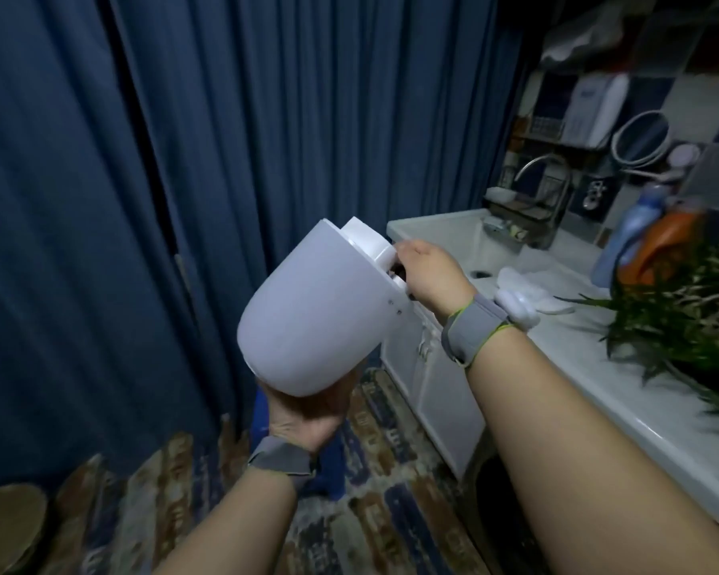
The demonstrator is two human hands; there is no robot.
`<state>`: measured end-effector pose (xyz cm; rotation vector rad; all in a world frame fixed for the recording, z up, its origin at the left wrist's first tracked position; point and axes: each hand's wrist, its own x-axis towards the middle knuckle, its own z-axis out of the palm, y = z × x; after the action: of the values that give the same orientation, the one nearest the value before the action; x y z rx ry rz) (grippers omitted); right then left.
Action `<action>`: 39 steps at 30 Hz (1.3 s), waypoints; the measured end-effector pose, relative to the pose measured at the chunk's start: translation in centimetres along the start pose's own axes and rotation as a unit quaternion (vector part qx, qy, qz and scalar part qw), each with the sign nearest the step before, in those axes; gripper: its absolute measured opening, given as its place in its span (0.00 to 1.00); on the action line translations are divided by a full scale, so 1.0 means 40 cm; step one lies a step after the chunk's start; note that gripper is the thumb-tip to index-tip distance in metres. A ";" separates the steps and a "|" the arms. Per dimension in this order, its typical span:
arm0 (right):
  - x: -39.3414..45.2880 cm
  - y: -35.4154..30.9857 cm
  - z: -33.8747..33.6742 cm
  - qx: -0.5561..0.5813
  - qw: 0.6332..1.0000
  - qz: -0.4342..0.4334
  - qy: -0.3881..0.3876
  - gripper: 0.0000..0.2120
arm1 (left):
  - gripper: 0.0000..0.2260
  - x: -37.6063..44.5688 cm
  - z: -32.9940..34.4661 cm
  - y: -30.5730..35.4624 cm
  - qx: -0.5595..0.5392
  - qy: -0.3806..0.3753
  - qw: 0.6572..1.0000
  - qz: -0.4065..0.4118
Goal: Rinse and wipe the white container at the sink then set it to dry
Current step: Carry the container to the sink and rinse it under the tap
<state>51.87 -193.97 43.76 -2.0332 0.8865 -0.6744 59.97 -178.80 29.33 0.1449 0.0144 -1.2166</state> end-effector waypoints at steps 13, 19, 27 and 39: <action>0.550 0.248 -0.178 0.034 0.974 0.185 0.123 0.11 | 0.48 0.728 0.055 0.001 0.093 -0.017 0.985 -0.146; 0.809 0.356 -0.249 0.110 0.956 0.182 0.200 0.14 | 0.32 1.107 0.104 0.024 0.171 -0.019 0.976 -0.132; 1.072 0.505 -0.361 0.076 0.925 0.216 0.302 0.13 | 0.12 1.508 0.144 -0.038 0.275 0.003 0.954 -0.117; 1.492 0.738 -0.570 0.020 0.957 0.161 0.240 0.21 | 0.48 1.954 0.206 -0.137 0.355 0.033 0.924 -0.134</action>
<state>61.92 -263.56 40.38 -1.6540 1.4336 -1.0076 81.49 -254.57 29.97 0.8422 -0.3642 -1.4464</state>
